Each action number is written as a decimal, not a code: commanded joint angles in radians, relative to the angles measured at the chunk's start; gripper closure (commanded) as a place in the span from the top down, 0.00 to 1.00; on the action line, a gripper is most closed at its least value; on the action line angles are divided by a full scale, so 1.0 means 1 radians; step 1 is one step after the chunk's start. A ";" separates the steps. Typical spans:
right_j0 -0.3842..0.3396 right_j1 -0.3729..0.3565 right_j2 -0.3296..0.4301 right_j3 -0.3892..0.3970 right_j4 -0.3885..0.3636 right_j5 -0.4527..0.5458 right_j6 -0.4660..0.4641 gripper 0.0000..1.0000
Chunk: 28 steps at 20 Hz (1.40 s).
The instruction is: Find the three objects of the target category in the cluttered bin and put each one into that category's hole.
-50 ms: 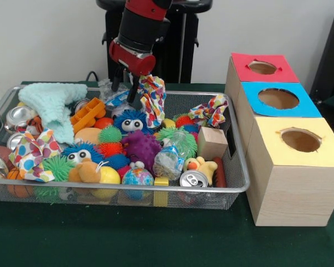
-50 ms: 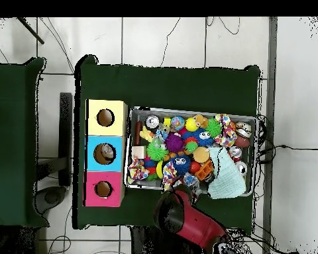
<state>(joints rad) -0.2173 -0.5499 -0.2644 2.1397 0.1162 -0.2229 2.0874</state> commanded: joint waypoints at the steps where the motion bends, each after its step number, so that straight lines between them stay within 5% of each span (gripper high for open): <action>1: -0.009 0.108 0.106 0.000 0.018 -0.020 0.201 1.00; 15: -0.072 -0.120 0.186 0.062 -0.020 0.134 0.146 1.00; 23: -0.130 -0.129 0.234 0.086 -0.043 0.097 0.150 1.00; 28: -0.105 -0.097 0.203 0.076 -0.036 0.066 0.145 1.00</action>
<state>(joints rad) -0.3144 -0.6665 -0.1358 2.2335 0.1005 -0.1752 2.0874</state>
